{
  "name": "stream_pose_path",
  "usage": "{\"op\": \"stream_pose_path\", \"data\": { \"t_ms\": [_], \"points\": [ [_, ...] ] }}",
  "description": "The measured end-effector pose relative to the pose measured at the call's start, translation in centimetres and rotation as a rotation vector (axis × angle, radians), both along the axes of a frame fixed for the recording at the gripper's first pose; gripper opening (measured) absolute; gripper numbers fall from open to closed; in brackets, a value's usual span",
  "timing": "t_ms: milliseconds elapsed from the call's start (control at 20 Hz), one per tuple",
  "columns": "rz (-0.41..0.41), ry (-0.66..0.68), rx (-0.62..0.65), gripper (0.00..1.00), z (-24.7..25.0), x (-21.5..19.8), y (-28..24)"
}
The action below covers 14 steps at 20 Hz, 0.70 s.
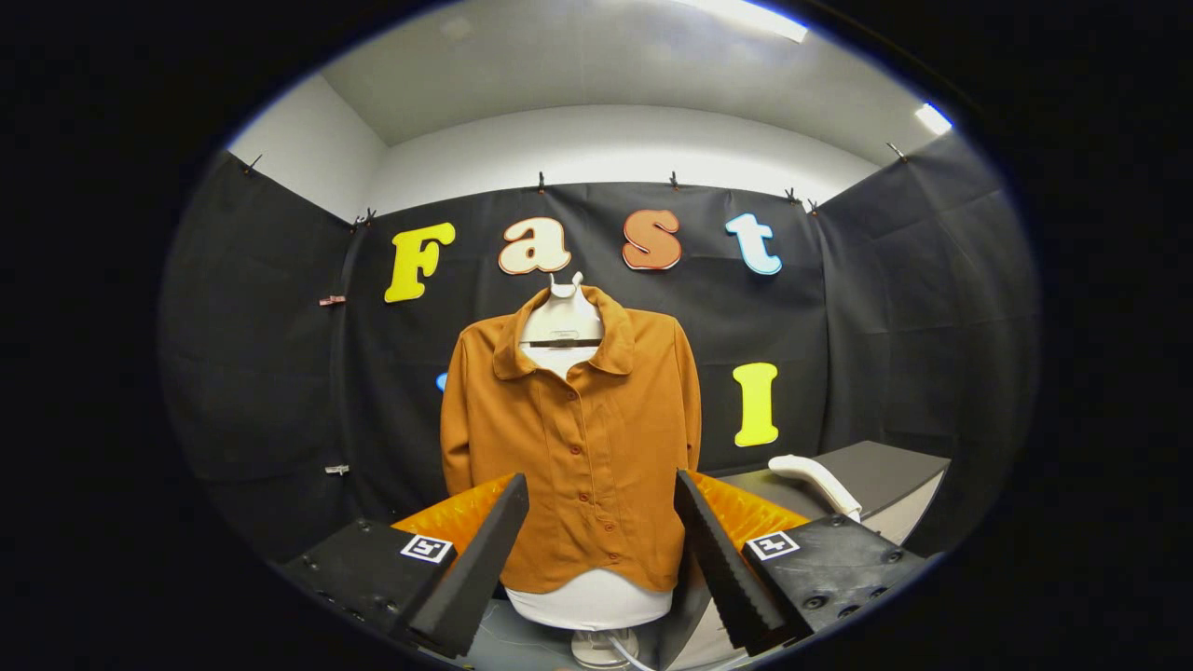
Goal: Iron the clothes twice with a garment steamer, once on the left side and once on the right side.
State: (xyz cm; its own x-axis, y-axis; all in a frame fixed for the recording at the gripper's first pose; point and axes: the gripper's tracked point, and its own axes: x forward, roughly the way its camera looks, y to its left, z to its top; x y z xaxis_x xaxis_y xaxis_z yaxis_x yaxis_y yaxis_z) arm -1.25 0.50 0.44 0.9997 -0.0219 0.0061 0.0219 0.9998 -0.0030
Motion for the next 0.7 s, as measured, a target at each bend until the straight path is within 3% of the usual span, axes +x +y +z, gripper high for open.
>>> {"op": "stream_pose_path", "data": {
  "t_ms": [700],
  "points": [
    [-0.160, 0.038, -0.015, 0.99, -1.3, 0.7, -2.3]
  ]
}}
